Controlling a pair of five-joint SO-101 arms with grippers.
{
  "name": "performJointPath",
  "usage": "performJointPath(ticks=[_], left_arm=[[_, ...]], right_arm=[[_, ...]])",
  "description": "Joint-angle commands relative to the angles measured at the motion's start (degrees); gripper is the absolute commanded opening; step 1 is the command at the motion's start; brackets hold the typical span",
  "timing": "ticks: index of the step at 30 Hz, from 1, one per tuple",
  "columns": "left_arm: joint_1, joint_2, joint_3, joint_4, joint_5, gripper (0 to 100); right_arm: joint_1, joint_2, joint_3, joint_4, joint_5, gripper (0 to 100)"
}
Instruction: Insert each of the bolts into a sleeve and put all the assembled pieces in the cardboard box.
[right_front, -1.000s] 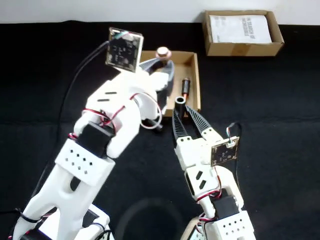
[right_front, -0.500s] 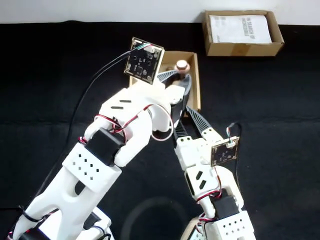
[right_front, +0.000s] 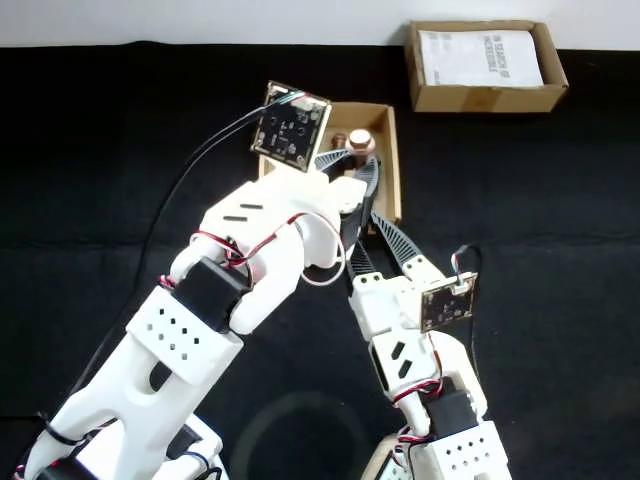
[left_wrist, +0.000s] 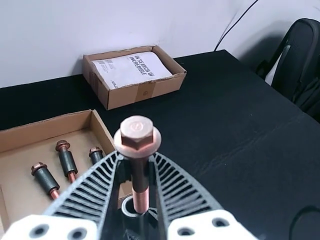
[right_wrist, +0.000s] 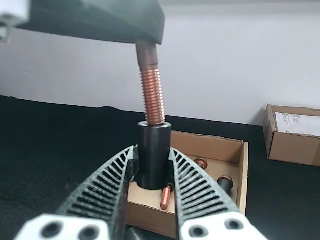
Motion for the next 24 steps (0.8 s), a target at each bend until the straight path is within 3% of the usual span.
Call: performJointPath(ticks=[1,20,24], left_arm=[[0.2,-2.0,0.7,0.2,-0.4,1],[0.7,-1.9,5.1,0.2,-2.7,1],[0.3,-1.9,5.0,4.8,-1.7,16]], right_arm=[[0.0,-0.8,7.4,-1.4,0.3,0.7],[-0.1,-0.8,7.3,-1.5,0.3,0.7],[-0.1,-0.8,7.6,-1.5,0.3,0.7]])
